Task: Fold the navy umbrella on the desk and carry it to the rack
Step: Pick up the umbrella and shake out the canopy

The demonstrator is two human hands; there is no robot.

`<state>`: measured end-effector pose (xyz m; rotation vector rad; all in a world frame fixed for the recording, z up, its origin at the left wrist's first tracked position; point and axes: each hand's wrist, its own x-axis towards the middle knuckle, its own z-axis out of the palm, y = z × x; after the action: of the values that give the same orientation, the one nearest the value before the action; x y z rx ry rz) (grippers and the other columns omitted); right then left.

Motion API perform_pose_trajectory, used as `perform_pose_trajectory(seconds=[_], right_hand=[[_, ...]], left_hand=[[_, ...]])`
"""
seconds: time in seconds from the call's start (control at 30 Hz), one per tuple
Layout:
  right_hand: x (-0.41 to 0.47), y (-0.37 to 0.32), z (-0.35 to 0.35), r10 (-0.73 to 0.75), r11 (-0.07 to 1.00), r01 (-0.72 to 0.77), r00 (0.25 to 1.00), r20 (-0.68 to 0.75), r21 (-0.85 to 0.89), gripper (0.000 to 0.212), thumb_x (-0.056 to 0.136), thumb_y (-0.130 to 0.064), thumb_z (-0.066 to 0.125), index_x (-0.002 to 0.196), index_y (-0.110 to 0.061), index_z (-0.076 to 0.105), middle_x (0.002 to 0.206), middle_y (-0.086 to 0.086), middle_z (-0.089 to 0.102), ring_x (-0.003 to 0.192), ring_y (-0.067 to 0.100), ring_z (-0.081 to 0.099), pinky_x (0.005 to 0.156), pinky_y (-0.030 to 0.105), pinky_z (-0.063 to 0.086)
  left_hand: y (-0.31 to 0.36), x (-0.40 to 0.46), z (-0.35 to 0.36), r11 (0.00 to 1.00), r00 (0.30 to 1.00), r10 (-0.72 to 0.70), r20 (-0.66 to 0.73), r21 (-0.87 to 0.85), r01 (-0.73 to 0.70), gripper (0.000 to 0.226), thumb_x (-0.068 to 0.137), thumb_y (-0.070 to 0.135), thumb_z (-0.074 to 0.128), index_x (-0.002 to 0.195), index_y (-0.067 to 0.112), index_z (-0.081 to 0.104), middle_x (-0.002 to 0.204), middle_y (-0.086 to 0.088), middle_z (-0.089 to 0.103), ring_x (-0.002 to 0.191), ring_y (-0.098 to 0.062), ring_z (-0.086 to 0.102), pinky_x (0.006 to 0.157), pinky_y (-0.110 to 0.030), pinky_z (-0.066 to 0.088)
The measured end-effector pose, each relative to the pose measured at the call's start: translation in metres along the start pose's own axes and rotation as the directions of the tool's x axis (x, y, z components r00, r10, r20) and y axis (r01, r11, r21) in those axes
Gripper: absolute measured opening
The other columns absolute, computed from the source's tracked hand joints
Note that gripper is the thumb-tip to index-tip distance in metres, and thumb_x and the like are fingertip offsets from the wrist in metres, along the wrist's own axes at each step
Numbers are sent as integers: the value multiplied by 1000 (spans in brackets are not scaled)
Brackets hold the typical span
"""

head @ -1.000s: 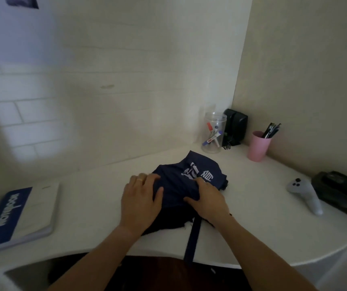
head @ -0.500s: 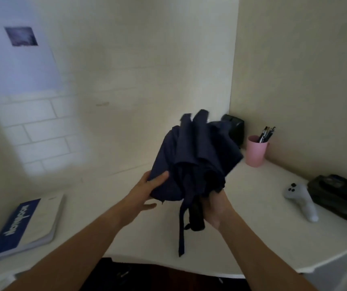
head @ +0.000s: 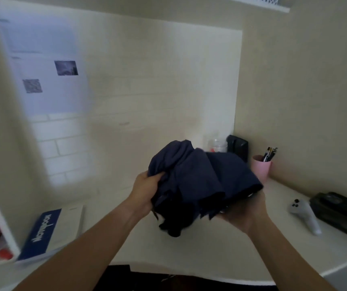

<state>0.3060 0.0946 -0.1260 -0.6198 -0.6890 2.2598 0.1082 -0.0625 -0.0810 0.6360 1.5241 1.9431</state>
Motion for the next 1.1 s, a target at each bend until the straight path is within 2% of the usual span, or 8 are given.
perform_pose_trajectory(seconds=[0.13, 0.2, 0.3, 0.47, 0.7, 0.8, 1.0, 1.1], right_hand=[[-11, -1, 3, 87, 942, -153, 971, -222, -298, 77, 89, -68, 44, 127, -3, 59, 127, 26, 60, 114, 44, 57, 104, 57, 43], [-18, 7, 12, -105, 802, -117, 937, -333, -585, 63, 93, -55, 55, 131, -6, 58, 129, 21, 57, 111, 40, 58, 99, 52, 47], [-29, 29, 46, -460, 542, 211, 885, -77, -814, 44, 87, -52, 69, 117, -21, 64, 118, 6, 67, 105, 24, 64, 96, 49, 53], [-15, 72, 105, -468, 157, 570, 762, 447, -807, 64, 71, -40, 87, 127, -31, 56, 120, -10, 62, 110, 6, 60, 93, 27, 52], [34, 124, 106, -337, 77, 421, 864, 374, -904, 45, 88, -22, 75, 129, -12, 59, 110, -2, 65, 101, 15, 61, 83, 25, 47], [48, 135, 91, -251, 105, 402, 896, 367, -910, 39, 98, -21, 60, 137, -15, 55, 107, -2, 67, 95, 13, 64, 86, 27, 54], [70, 132, 60, -271, -405, 320, 852, 447, -856, 38, 88, -33, 69, 125, -26, 61, 109, -5, 61, 92, 14, 61, 72, 20, 46], [82, 135, 61, -271, -514, 438, 733, 624, -738, 38, 84, -26, 71, 121, -26, 62, 130, -4, 52, 111, 23, 56, 86, 37, 55]], left_hand=[[24, 11, -12, 990, 995, 66, 68, 116, -74, 15, 98, 10, 65, 105, 1, 75, 96, -15, 77, 85, -28, 71, 64, -29, 57], [39, 18, -23, 951, 987, 124, 104, 271, -148, 13, 98, 11, 64, 99, 8, 77, 93, -8, 78, 80, -20, 72, 66, -25, 58], [61, 29, -38, 848, 952, 216, 215, 443, -292, 15, 98, 10, 64, 99, 8, 78, 96, -9, 79, 86, -19, 73, 80, -32, 59], [72, 46, -55, 724, 893, 265, 364, 537, -434, 18, 99, 8, 62, 102, 15, 77, 90, 2, 77, 79, -8, 70, 75, -21, 56], [67, 92, -78, 373, 870, 125, 477, 790, -487, 13, 96, 4, 62, 85, 9, 68, 67, 0, 64, 56, -4, 64, 53, -18, 48], [52, 120, -80, 322, 889, 147, 433, 829, -457, 4, 92, 14, 70, 92, 12, 74, 89, -7, 73, 88, -26, 71, 73, -25, 50], [12, 138, -103, 354, 956, 285, 64, 920, -167, 92, 70, 56, 84, 143, 19, 43, 134, -10, 59, 118, -30, 61, 96, -48, 54], [-18, 124, -124, 469, 927, 358, -116, 880, -71, 83, 79, 56, 78, 141, 16, 41, 134, -12, 55, 118, -30, 58, 96, -45, 52]])
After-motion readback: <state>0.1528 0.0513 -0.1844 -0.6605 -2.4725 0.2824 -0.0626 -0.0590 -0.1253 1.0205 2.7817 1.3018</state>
